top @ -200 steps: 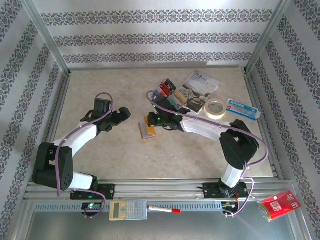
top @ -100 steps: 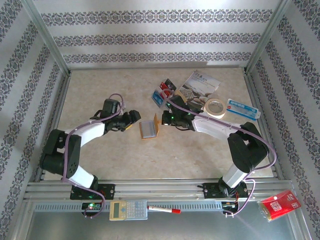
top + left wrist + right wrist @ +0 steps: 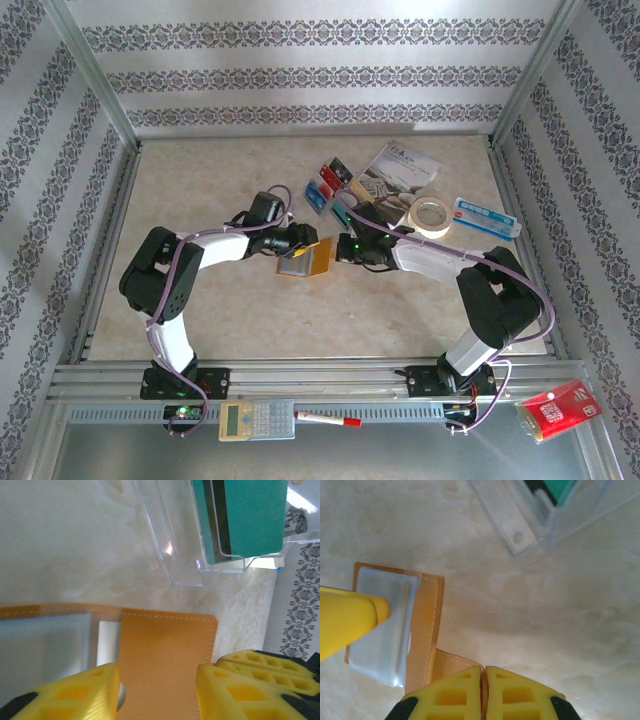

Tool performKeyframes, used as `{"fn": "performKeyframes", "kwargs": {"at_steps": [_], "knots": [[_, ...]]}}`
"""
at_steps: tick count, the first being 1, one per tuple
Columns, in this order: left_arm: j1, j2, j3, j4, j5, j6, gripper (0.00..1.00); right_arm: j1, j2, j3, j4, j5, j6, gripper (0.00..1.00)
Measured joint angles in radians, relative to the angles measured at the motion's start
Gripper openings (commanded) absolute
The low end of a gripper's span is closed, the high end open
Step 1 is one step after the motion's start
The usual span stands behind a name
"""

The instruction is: Take the credit cards out of the card holder

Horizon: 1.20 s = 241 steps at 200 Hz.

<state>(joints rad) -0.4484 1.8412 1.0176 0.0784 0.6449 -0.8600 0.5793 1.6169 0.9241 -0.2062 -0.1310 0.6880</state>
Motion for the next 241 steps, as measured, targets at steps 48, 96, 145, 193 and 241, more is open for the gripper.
{"fn": "performKeyframes", "kwargs": {"at_steps": [48,96,145,193,241], "knots": [[-0.060,0.068,0.134,-0.167,-0.057,0.106,0.25,-0.040,0.012,-0.001,0.029,-0.020,-0.014,0.07],[-0.063,0.107,0.135,-0.222,-0.074,0.155,0.18,-0.047,0.008,-0.002,0.039,-0.015,-0.007,0.19],[-0.063,0.114,0.130,-0.221,-0.073,0.186,0.11,-0.022,-0.103,-0.018,0.071,0.017,0.018,0.20],[-0.063,0.110,0.107,-0.220,-0.049,0.234,0.10,0.054,-0.019,-0.045,0.153,0.017,0.129,0.15],[-0.068,0.061,0.047,-0.229,-0.043,0.237,0.10,0.067,0.055,-0.048,0.174,0.037,0.206,0.11]]}}
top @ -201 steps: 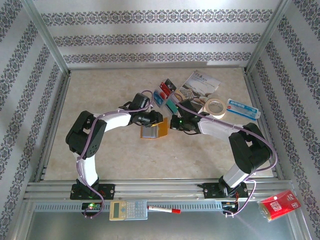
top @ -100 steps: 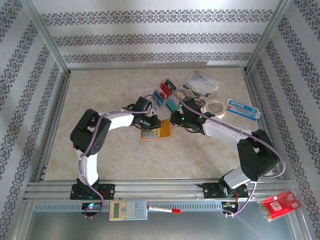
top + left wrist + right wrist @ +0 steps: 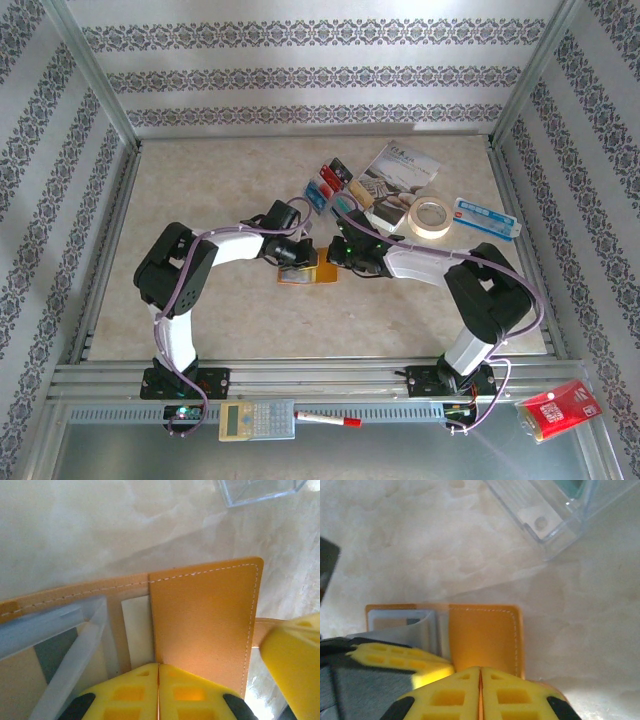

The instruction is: Take the credit cards out of the card holder

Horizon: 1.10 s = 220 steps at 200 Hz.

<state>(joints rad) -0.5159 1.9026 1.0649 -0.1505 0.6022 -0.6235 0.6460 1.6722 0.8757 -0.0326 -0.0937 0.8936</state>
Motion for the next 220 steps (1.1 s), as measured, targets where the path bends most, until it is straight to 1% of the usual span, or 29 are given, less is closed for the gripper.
{"fn": "performKeyframes", "kwargs": {"at_steps": [34,62,81,111,151,160,174,184,220], "knots": [[0.000,0.000,0.000,0.000,0.004,-0.001,0.10,0.000,0.047,0.000,0.011,0.003,0.021,0.10],[0.002,-0.014,-0.004,0.002,0.009,-0.020,0.18,0.000,0.071,-0.001,0.018,0.005,0.037,0.10],[0.016,-0.047,-0.042,0.034,0.035,-0.054,0.23,0.000,0.078,-0.003,0.029,0.008,0.045,0.10],[0.079,-0.101,-0.092,0.089,0.079,-0.106,0.32,0.000,0.083,-0.014,0.052,0.012,0.044,0.10],[0.154,-0.205,-0.133,0.127,0.085,-0.156,0.42,0.000,0.083,-0.021,0.069,0.023,0.043,0.10],[0.167,-0.233,-0.142,0.129,0.081,-0.164,0.44,0.000,0.083,-0.021,0.069,0.023,0.043,0.10],[0.191,-0.270,-0.153,0.127,0.069,-0.163,0.49,0.005,0.083,-0.021,0.068,0.029,0.043,0.11],[0.211,-0.289,-0.154,0.109,0.054,-0.156,0.50,0.006,0.083,-0.021,0.068,0.035,0.043,0.10],[0.248,-0.308,-0.154,0.026,-0.011,-0.110,0.55,0.006,0.083,-0.021,0.068,0.040,0.045,0.10]]}}
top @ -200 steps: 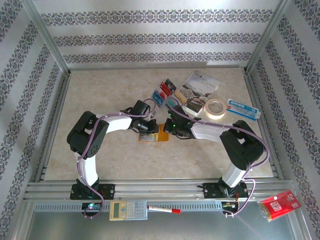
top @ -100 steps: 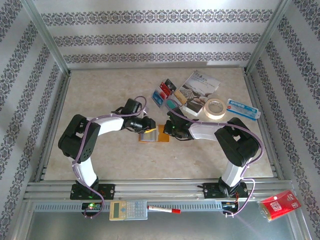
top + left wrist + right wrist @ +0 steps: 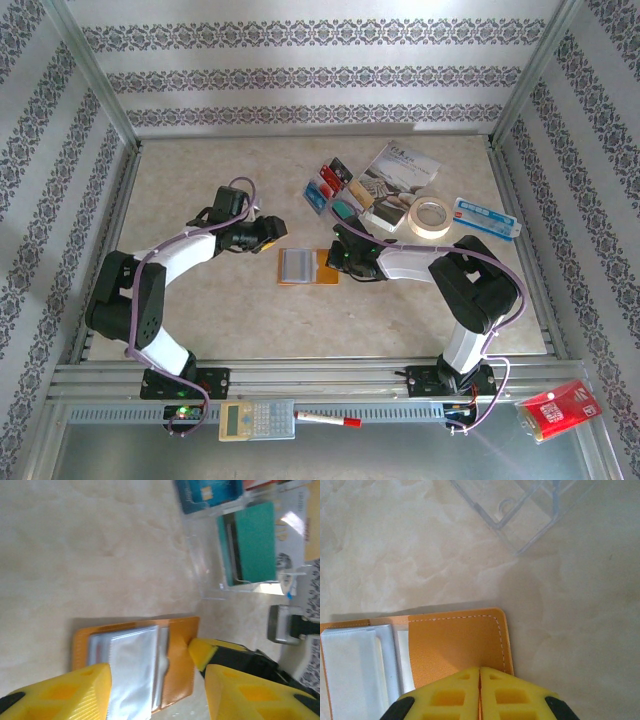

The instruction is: Take the credit cards out of the card holder

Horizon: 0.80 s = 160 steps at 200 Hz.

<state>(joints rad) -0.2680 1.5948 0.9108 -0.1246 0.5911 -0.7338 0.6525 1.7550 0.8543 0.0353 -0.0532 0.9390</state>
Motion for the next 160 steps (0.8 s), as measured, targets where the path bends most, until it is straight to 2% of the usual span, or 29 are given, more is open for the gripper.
{"fn": "performKeyframes", "kwargs": {"at_steps": [28,71,101,160], "knots": [[0.000,0.000,0.000,-0.053,-0.016,0.027,0.53,0.000,0.000,0.000,0.000,0.000,0.006,0.11],[0.000,0.014,0.003,-0.062,0.045,0.024,0.36,0.005,0.000,0.001,-0.001,0.003,0.001,0.11],[0.000,0.068,0.033,-0.075,0.092,0.034,0.30,0.005,0.008,0.019,-0.016,0.004,-0.003,0.11],[-0.006,0.090,0.039,-0.078,0.113,0.042,0.29,0.007,0.031,0.052,-0.031,0.004,-0.003,0.11]]}}
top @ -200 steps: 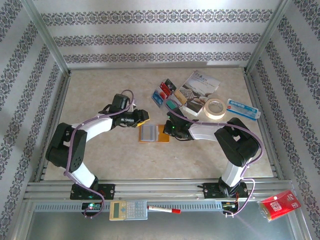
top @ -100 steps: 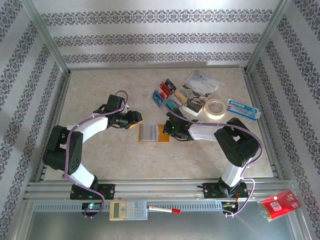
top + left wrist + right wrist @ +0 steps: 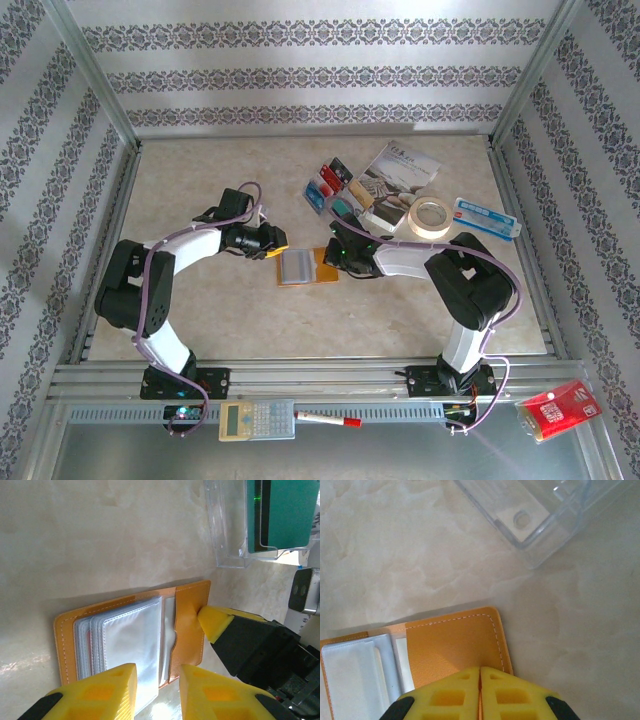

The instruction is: Take the credit cards out of the card holder

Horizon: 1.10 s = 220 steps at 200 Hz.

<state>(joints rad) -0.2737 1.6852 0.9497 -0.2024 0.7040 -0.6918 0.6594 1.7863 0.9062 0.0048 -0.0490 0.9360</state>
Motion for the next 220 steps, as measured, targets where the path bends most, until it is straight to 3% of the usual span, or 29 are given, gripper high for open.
{"fn": "performKeyframes", "kwargs": {"at_steps": [62,132,190,220], "knots": [[-0.021,0.039,0.006,-0.031,-0.004,0.016,0.28,0.011,-0.023,0.005,-0.060,0.017,-0.035,0.13],[-0.015,0.056,0.021,-0.057,-0.055,0.037,0.32,0.101,-0.074,0.191,-0.197,-0.008,-0.122,0.32],[0.013,0.042,0.008,-0.057,-0.077,0.033,0.34,0.148,0.060,0.309,-0.282,-0.023,-0.130,0.49],[0.014,0.042,0.008,-0.057,-0.076,0.033,0.34,0.148,0.124,0.345,-0.372,-0.024,-0.148,0.51]]}}
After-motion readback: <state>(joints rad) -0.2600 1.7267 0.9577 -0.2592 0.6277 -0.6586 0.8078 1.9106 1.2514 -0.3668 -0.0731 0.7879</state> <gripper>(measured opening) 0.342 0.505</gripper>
